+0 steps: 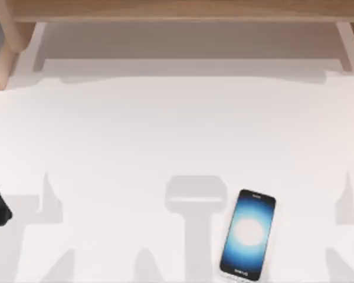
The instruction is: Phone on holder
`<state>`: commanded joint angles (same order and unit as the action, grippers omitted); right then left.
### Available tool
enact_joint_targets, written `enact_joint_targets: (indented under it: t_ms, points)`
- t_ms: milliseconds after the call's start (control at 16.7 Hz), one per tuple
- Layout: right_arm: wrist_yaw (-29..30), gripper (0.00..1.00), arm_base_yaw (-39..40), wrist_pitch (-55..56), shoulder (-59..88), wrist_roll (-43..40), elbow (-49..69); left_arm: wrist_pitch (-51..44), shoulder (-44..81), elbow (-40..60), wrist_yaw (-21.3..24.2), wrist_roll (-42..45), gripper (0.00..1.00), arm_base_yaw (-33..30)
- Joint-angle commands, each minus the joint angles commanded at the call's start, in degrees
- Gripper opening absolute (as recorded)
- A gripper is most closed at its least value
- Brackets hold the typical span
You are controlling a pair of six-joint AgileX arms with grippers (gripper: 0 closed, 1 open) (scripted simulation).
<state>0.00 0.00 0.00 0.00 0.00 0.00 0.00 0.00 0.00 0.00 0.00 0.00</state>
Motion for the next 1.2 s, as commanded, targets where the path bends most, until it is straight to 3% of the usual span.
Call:
enact_joint_targets:
  t_ms: [240,480,1200]
  points:
    - [-0.04,1.0,1.63,-1.32,1.74,1.61,1.57,0.0,0.0,0.0,0.0,0.0,1.0,0.0]
    - [0.03,1.0,9.1,-8.17,12.32,9.99,10.05,0.0,0.0,0.0,0.0,0.0,1.0,0.0]
    - [0.23,1.0,36.35,-41.58,76.68,48.01,54.14,0.0,0.0,0.0,0.0,0.0,1.0,0.0]
